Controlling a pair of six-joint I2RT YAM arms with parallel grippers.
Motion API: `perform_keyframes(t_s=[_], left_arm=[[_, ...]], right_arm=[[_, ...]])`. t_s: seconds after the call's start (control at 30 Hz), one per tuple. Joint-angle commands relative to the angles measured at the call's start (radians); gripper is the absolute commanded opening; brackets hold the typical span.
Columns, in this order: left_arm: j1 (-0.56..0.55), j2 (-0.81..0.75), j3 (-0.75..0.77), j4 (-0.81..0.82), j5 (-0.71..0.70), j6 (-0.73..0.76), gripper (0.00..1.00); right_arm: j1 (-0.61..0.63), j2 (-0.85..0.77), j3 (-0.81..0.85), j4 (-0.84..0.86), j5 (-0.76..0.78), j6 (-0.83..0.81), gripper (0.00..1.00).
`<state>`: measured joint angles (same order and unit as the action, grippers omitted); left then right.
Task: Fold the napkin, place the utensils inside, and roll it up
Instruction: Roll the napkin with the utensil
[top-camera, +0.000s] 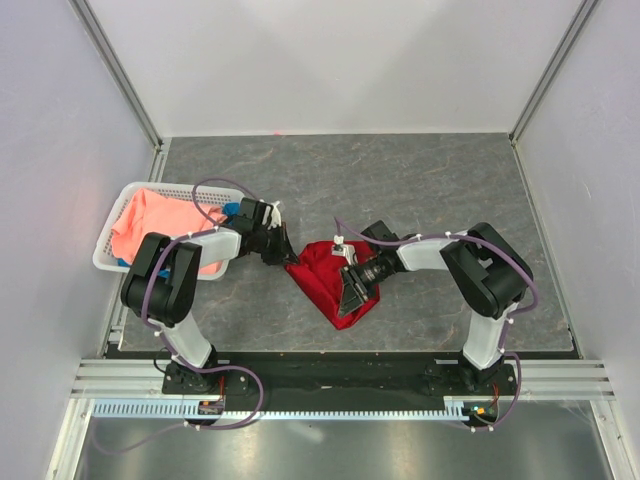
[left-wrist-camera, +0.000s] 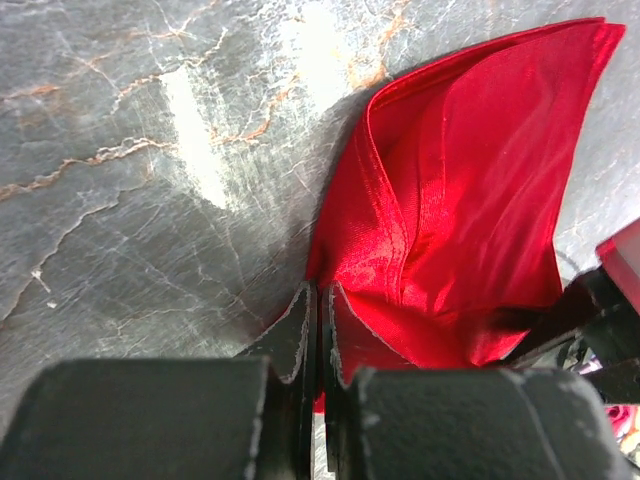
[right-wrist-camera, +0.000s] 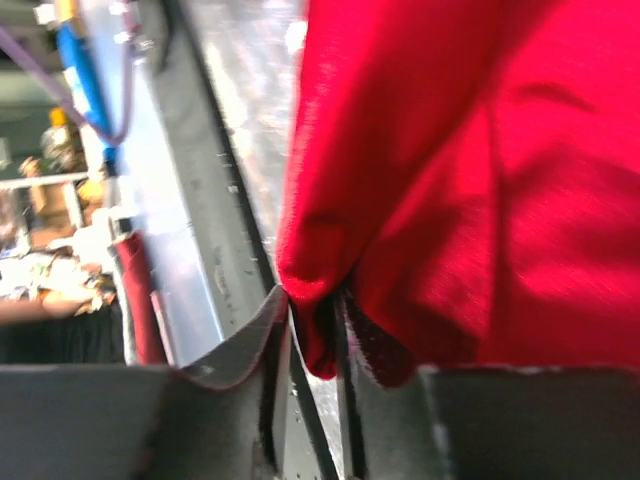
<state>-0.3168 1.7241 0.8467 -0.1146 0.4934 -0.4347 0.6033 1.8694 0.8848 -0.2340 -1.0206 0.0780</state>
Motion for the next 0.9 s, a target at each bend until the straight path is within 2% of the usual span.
perform_keyframes(t_s=[0.0, 0.2, 0.37, 0.4, 0.43, 0.5, 0.67, 0.77, 0.87], left_arm=[[-0.018, 0.014, 0.022, -0.117, -0.076, 0.04, 0.02], [-0.021, 0.035, 0.061, -0.198, -0.085, 0.04, 0.02], [-0.021, 0.035, 0.086, -0.243, -0.085, 0.039, 0.02], [-0.019, 0.035, 0.091, -0.249, -0.082, 0.039, 0.02], [-0.021, 0.037, 0.098, -0.266, -0.081, 0.04, 0.02], [-0.021, 0.04, 0.109, -0.287, -0.078, 0.045, 0.02], [-0.021, 0.038, 0.138, -0.344, -0.076, 0.053, 0.02], [-0.021, 0.045, 0.147, -0.367, -0.069, 0.059, 0.02], [-0.021, 0.049, 0.155, -0.381, -0.069, 0.062, 0.02]], right_arm=[[-0.014, -0.068, 0.025, -0.094, 0.321, -0.011, 0.35], [-0.014, -0.191, 0.068, -0.191, 0.427, -0.015, 0.52], [-0.01, -0.302, 0.112, -0.223, 0.493, -0.006, 0.61], [-0.004, -0.335, 0.117, -0.223, 0.51, -0.006, 0.69], [0.025, -0.351, 0.127, -0.223, 0.539, -0.007, 0.71], [0.082, -0.398, 0.14, -0.219, 0.71, -0.033, 0.73], [0.424, -0.406, 0.157, -0.154, 1.2, -0.07, 0.74], [0.521, -0.327, 0.187, -0.133, 1.391, -0.127, 0.74], [0.618, -0.235, 0.216, -0.114, 1.494, -0.173, 0.75]])
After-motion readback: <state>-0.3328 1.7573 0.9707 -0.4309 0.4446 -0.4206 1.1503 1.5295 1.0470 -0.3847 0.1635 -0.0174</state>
